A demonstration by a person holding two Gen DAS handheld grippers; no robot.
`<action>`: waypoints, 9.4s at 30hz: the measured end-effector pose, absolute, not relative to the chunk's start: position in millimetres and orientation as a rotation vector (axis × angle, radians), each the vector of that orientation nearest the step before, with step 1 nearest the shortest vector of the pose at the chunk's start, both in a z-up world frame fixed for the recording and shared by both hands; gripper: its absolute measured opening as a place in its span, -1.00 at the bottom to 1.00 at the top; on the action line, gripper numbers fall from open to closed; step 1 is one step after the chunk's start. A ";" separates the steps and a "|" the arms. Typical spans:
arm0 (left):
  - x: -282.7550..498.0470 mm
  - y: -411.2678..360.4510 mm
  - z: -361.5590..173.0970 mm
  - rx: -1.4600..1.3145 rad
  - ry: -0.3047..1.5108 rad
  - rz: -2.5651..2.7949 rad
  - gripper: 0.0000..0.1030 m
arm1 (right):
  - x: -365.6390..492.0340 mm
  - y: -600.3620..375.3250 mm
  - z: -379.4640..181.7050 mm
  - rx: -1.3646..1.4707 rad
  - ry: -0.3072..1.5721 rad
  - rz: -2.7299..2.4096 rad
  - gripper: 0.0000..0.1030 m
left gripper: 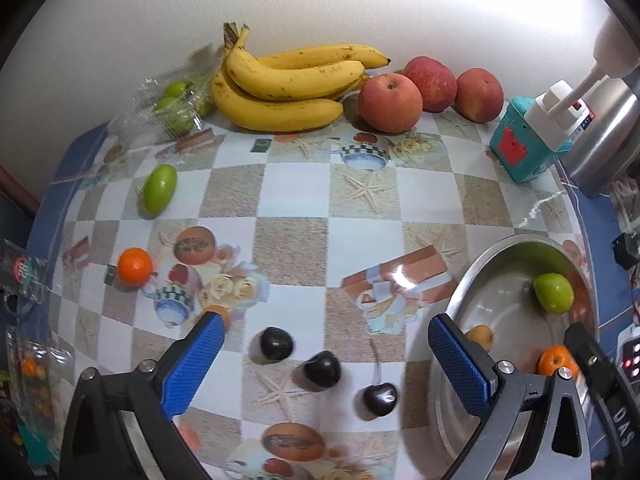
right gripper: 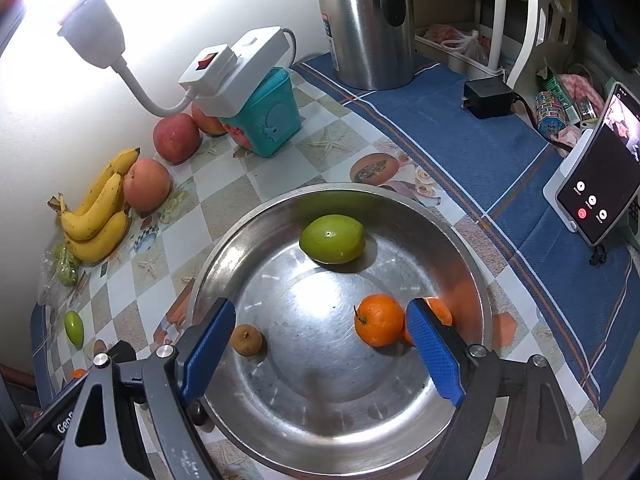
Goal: Organize fruits
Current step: 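Move both tools away from the bowl back toward the table fruit, then grasp a mandarin with the left tool while the right tool grasps a dark plum, then lift the mandarin and dark plum off the table with both tools, then carry the mandarin and dark plum over the steel bowl with both tools, then open both tools to drop the mandarin and plum into the bowl, then move both tools back toward the kiwi and black cherry on the table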
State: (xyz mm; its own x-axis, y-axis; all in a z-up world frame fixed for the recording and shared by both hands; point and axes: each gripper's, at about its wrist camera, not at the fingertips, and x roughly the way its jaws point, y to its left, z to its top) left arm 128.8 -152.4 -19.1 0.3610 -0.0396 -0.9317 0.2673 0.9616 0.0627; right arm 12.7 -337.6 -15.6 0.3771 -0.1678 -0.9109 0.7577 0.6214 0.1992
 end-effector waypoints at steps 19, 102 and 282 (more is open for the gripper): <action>138.1 -66.4 -4.1 0.169 1.170 -0.072 1.00 | 37.7 -291.7 -16.4 0.628 1.106 -0.455 0.70; 212.2 47.3 -46.3 -0.089 1.216 -0.108 -0.23 | 106.5 -170.0 -47.8 0.440 1.263 -0.102 -0.71; 160.8 -121.5 -29.5 0.102 1.256 -0.232 0.91 | 35.8 -308.6 -30.8 0.668 1.110 -0.466 0.46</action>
